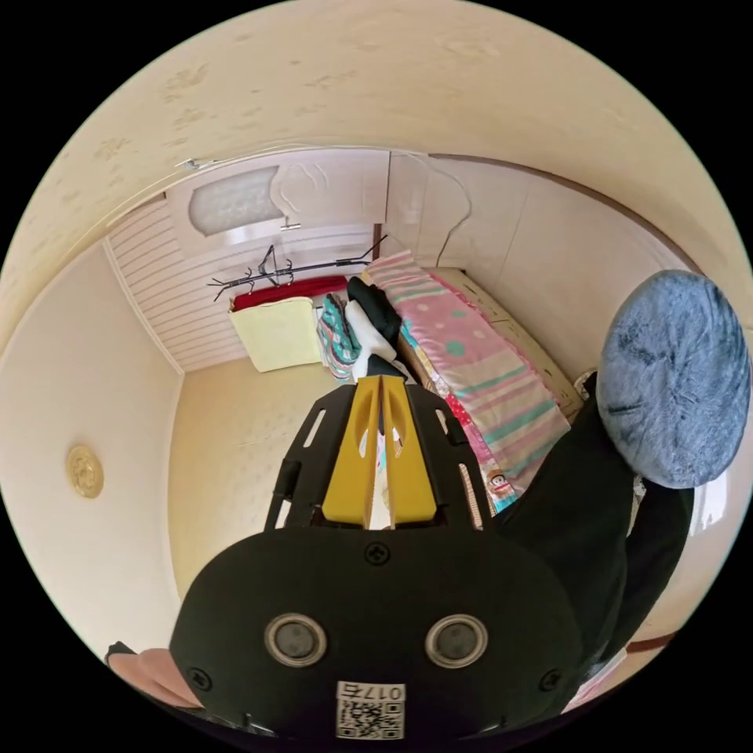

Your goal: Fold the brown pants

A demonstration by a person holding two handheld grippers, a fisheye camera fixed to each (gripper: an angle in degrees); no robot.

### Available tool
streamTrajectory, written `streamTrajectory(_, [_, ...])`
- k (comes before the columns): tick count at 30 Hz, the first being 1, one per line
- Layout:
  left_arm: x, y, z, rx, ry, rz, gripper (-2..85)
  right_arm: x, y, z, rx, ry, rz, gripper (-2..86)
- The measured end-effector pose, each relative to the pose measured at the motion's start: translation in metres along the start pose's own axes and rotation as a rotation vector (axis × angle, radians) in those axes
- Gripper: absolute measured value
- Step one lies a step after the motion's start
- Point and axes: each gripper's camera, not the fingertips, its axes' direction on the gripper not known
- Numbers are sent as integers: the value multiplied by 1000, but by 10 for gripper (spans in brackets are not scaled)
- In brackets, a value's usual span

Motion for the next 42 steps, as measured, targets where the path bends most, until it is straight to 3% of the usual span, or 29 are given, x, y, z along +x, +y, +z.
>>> streamTrajectory(2, [-7, 42, -71, 203, 283, 45, 6, 3, 6, 11, 21, 8, 16, 3])
streamTrajectory(7, [16, 127, -182, 589, 688, 300, -6, 1, 15, 88, -78, -61, 25, 3])
streamTrajectory(11, [3, 168, -230, 1068, 1193, 382, -8, -31, 22, 201, -389, -28, -83, 4])
streamTrajectory(13, [3, 169, -248, 1216, 1328, 393, -8, -51, 36, 258, -552, -54, -144, 4])
streamTrajectory(20, [31, 122, -305, 1519, 1901, 439, -9, -153, 182, 430, -1275, -235, -446, 8])
streamTrajectory(24, [61, 92, -338, 1517, 2107, 492, -9, -244, 304, 441, -1637, -475, -705, 19])
streamTrajectory(28, [110, 63, -369, 1356, 2143, 472, -8, -331, 401, 375, -1720, -655, -1189, 55])
streamTrajectory(30, [131, 49, -370, 1284, 2146, 446, -8, -369, 453, 311, -1631, -776, -1542, 95])
streamTrajectory(33, [161, 26, -362, 1204, 2168, 406, -8, -392, 498, 238, -1460, -852, -1825, 137])
streamTrajectory(39, [197, -6, -330, 1098, 2205, 275, -8, -413, 494, 152, -1067, -1091, -1923, 149])
streamTrajectory(42, [202, -10, -313, 1058, 2127, 146, -8, -418, 495, 132, -992, -1158, -2030, 147])
